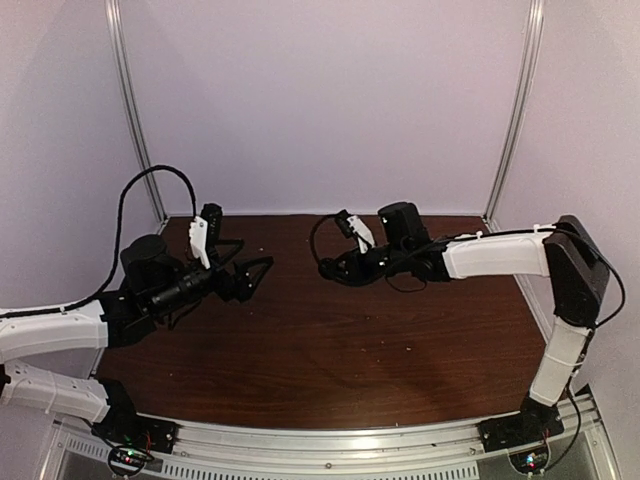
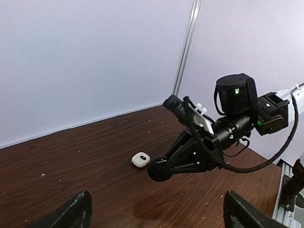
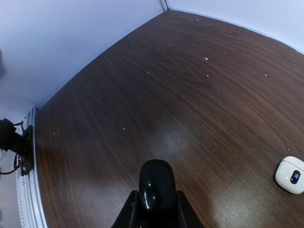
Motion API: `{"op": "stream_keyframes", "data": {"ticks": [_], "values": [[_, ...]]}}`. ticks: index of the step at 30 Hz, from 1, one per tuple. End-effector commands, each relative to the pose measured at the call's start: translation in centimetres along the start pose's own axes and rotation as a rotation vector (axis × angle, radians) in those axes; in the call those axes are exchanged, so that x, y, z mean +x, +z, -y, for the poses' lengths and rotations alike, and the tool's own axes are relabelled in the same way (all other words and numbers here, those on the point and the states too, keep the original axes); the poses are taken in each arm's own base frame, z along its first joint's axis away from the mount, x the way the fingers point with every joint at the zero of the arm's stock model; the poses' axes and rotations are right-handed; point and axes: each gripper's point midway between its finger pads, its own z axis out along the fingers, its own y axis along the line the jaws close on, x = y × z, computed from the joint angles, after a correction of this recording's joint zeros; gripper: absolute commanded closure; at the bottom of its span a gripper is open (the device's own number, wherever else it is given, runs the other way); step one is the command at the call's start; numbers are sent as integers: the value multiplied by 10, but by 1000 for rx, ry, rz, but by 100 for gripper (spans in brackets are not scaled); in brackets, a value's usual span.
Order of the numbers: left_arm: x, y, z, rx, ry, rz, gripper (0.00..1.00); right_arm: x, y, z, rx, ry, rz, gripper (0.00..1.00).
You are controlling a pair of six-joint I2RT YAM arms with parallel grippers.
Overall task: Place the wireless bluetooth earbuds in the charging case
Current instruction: Place the charging case with the earbuds at the center of the board.
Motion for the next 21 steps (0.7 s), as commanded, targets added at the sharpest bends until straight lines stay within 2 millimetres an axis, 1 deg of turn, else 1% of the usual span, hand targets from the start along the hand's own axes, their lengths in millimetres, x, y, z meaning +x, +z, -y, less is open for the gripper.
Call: {"op": "stream_keyframes", "data": {"ticks": [1,4,8,9,12,15,20,21], "values": [[-4,2,-24,-124,-53,1,2,-5,38,24,17,20,-35,88],[0,2,-26,-127,-61,-10,2,7,66,43,33,29,-81,88],[4,2,-28,-134,-64,-16,2,14,94,57,23,43,-111,87],[5,2,-28,-137,-64,-17,2,21,102,63,24,49,-123,87],[10,1,-31,-146,-68,-23,2,25,116,76,34,59,-127,86],[13,1,-32,-147,-69,-28,2,34,127,88,41,79,-151,86],[13,1,-32,-141,-65,-25,2,38,140,103,51,82,-166,86],[13,1,-32,-138,-65,-27,2,43,142,106,56,80,-178,85]]}}
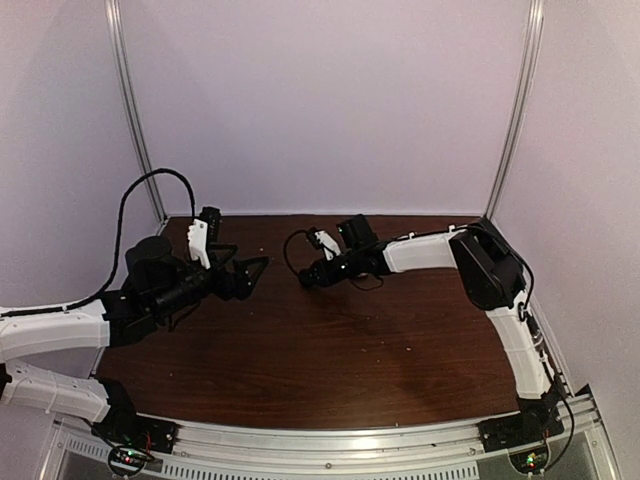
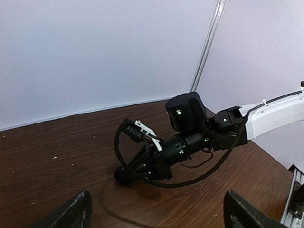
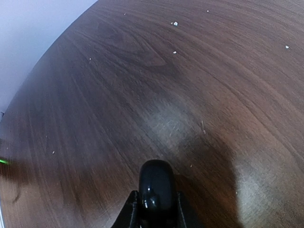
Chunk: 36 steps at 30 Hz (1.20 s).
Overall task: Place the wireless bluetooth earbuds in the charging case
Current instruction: Place the charging case with the earbuds at the center of the board, then reset both arms
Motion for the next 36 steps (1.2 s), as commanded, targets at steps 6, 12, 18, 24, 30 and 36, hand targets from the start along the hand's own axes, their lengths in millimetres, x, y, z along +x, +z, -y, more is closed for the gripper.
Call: {"op": "stream_keyframes", "data": {"ticks": [6,12,18,24,30,36], "values": [[7,8,-7,-8,-15,-15,2,-8,8,33,50,-1,-16,73],[7,12,-2,20,-10,-28,2,-19,5,40,48,-15,-19,59],[6,11,-5,9,-16,-34,2,-41,-11,37,81,-53,8,55],[10,24,-8,6,-14,-134,2,-95,-60,22,115,-108,100,43],[2,39,-38,-82,-20,-225,2,-132,-137,5,166,-135,227,11],[-18,37,-77,-140,-80,-215,2,-141,-222,-7,237,-116,380,0]]}}
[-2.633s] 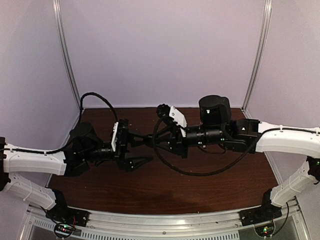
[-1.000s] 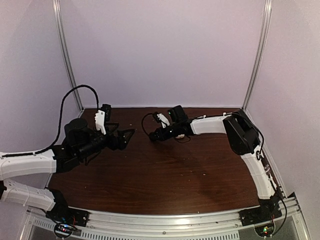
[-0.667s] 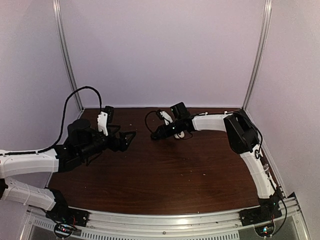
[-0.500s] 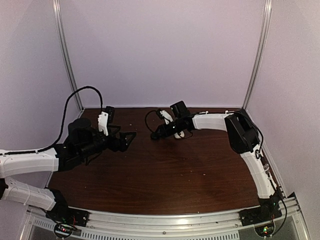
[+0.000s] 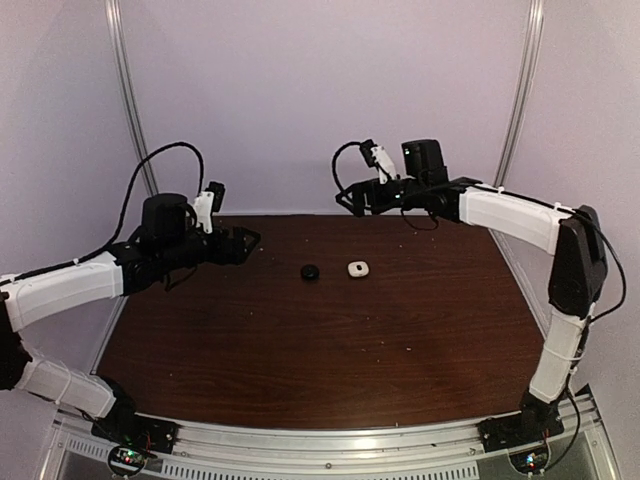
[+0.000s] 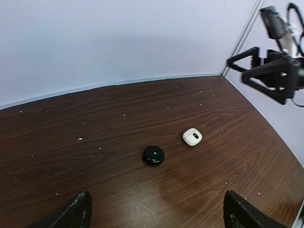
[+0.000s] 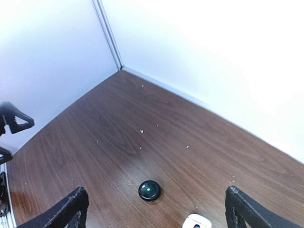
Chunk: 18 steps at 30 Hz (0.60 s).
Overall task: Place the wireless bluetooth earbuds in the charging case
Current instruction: Reset both arms
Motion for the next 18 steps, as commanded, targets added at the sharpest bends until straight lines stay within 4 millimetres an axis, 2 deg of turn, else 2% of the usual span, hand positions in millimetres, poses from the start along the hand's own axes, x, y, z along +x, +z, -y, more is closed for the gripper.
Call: {"op": "stream_keyframes", "data": {"ticks": [1,4,8,12,18], "values": [[-16,-5,-23,-22,-41,3,2,-18,-51,15,107,20,113,0],[-22,-9,-41,-56,-72,19,2,-14,-82,21,190,36,150,0],[-7,-8,-58,-86,-115,-39,2,-7,-119,26,271,88,227,0],[14,-10,-61,-84,-131,-57,2,22,-142,36,357,132,246,0],[35,-14,-68,-101,-128,-42,2,66,-166,44,429,183,268,0]]}}
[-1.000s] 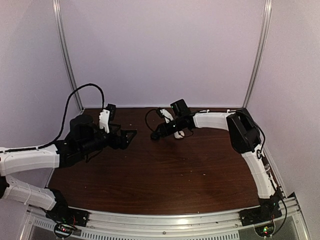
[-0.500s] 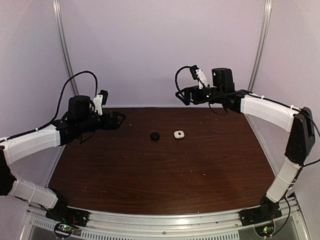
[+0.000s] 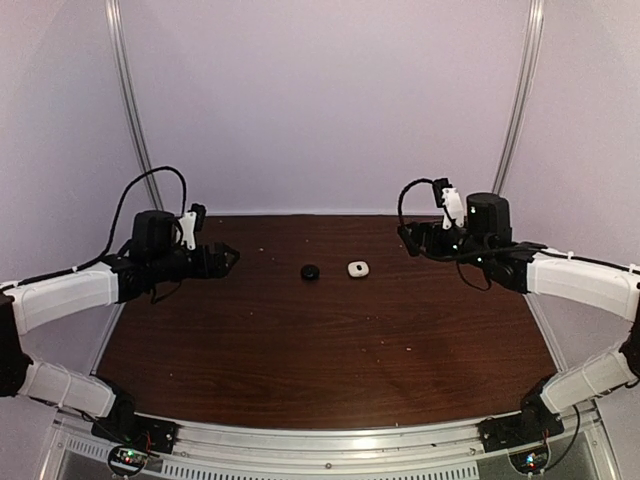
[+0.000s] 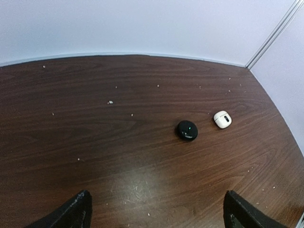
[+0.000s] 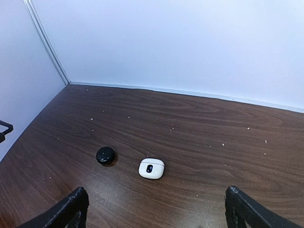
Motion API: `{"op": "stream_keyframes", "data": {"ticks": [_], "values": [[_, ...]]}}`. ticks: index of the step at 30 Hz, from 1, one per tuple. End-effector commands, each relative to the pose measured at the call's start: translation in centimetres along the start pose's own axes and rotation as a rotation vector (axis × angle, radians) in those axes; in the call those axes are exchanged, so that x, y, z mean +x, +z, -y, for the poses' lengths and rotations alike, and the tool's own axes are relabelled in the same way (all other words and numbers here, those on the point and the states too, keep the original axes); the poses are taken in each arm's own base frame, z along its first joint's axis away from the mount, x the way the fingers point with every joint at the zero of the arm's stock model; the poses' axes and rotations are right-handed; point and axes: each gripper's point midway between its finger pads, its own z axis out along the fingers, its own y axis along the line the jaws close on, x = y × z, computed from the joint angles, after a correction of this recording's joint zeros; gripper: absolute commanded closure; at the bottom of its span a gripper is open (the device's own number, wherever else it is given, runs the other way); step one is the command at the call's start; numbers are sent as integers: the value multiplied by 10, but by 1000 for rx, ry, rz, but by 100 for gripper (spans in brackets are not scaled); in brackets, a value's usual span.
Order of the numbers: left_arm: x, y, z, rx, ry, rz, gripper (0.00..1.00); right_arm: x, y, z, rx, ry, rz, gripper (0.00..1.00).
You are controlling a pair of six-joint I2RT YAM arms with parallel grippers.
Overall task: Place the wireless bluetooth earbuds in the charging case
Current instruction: Reset both arms
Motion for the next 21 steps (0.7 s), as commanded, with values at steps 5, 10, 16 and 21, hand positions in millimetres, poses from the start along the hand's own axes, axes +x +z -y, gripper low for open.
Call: {"op": "stream_keyframes", "data": {"ticks": [5,10,16,21], "values": [[17,-11,-9,-17,-5,81,2,36,-36,32,110,90,89,0],[24,-21,-20,-69,17,133,2,65,-56,44,129,161,132,0],[32,-22,-23,-72,13,141,2,77,-65,49,132,183,158,0],[25,-25,-21,-71,11,167,2,72,-68,49,135,179,175,0]]}}
